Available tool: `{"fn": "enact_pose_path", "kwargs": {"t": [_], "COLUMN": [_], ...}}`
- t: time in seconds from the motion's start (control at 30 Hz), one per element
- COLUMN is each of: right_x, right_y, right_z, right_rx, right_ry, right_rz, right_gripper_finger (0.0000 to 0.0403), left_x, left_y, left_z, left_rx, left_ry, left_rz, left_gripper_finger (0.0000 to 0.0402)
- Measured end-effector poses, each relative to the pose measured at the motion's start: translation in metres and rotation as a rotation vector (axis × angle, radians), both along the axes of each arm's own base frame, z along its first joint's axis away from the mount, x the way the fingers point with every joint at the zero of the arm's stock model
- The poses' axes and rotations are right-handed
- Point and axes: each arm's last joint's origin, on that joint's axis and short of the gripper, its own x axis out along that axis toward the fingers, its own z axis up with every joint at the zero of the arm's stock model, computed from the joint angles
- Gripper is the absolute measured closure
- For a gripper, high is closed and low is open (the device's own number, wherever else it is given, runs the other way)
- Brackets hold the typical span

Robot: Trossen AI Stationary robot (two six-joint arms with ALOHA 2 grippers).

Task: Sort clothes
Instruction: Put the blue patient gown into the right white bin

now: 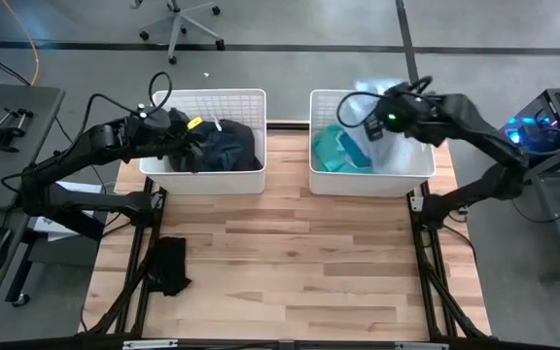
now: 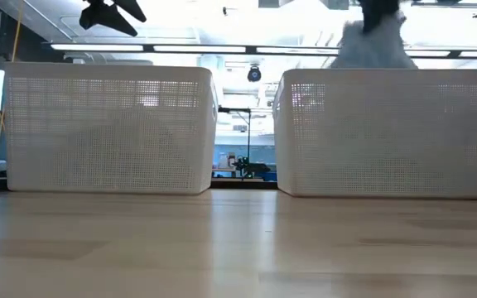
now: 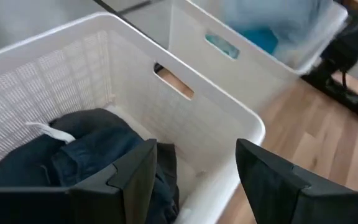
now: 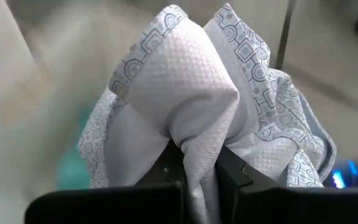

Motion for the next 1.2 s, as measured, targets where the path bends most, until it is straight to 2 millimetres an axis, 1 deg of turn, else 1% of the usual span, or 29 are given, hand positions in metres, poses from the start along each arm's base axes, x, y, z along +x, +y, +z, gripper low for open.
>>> {"fn": "enact_pose_path", "kwargs": {"t": [0.1, 0.17, 0.27, 0.37, 0.43, 0.47, 0.53, 0.63, 0.7, 0.77, 0.83, 0.9, 0.97, 1.1, 1.2], "right_x": [0.000, 0.005, 0.012, 0.011, 0.010, 0.008, 0.006, 0.005, 0.006, 0.010, 0.013, 0.017, 0.016, 0.010, 0.004], "right_y": [-0.019, -0.033, -0.053, -0.069, -0.073, -0.074, -0.074, -0.075, -0.077, -0.079, -0.082, -0.085, -0.085, -0.080, -0.076], "right_z": [-0.047, -0.088, -0.153, -0.205, -0.230, -0.238, -0.247, -0.249, -0.241, -0.227, -0.207, -0.177, -0.151, -0.100, -0.073], "right_rx": [0.181, 0.289, 0.413, 0.467, 0.494, 0.506, 0.526, 0.535, 0.539, 0.535, 0.520, 0.478, 0.459, 0.418, 0.394], "right_ry": [0.088, 0.103, 0.079, 0.024, 0.010, 0.015, 0.030, 0.032, 0.033, 0.037, 0.039, 0.007, -0.009, -0.053, -0.081], "right_rz": [0.009, 0.046, 0.087, 0.055, 0.030, 0.018, 0.007, -0.008, -0.010, 0.003, 0.043, 0.076, 0.085, 0.081, 0.058], "right_gripper_finger": [0.0386, 0.0386, 0.0386, 0.0381, 0.0368, 0.0358, 0.0335, 0.0292, 0.0261, 0.0231, 0.0208, 0.0190, 0.0179, 0.0173, 0.0173], "left_x": [0.001, 0.001, 0.003, 0.003, 0.002, 0.002, 0.002, 0.002, 0.002, 0.002, 0.002, 0.002, 0.001, 0.001, 0.001], "left_y": [0.001, 0.002, 0.002, 0.002, 0.002, 0.002, 0.002, 0.002, 0.002, 0.002, 0.002, 0.002, 0.002, 0.001, 0.001], "left_z": [0.002, 0.003, 0.004, 0.004, 0.004, 0.003, 0.003, 0.003, 0.003, 0.003, 0.003, 0.002, 0.002, 0.001, 0.001], "left_rx": [0.004, 0.001, 0.001, -0.002, -0.020, -0.029, -0.038, -0.034, -0.034, -0.034, -0.036, -0.038, -0.039, -0.047, -0.047], "left_ry": [-0.031, -0.047, -0.068, -0.068, -0.073, -0.076, -0.083, -0.080, -0.079, -0.078, -0.072, -0.066, -0.061, -0.051, -0.052], "left_rz": [0.032, 0.057, 0.066, 0.067, 0.079, 0.086, 0.093, 0.090, 0.090, 0.089, 0.089, 0.090, 0.089, 0.093, 0.093], "left_gripper_finger": [0.0195, 0.0195, 0.0195, 0.0195, 0.0195, 0.0195, 0.0195, 0.0195, 0.0195, 0.0195, 0.0195, 0.0195, 0.0195, 0.0195, 0.0195]}}
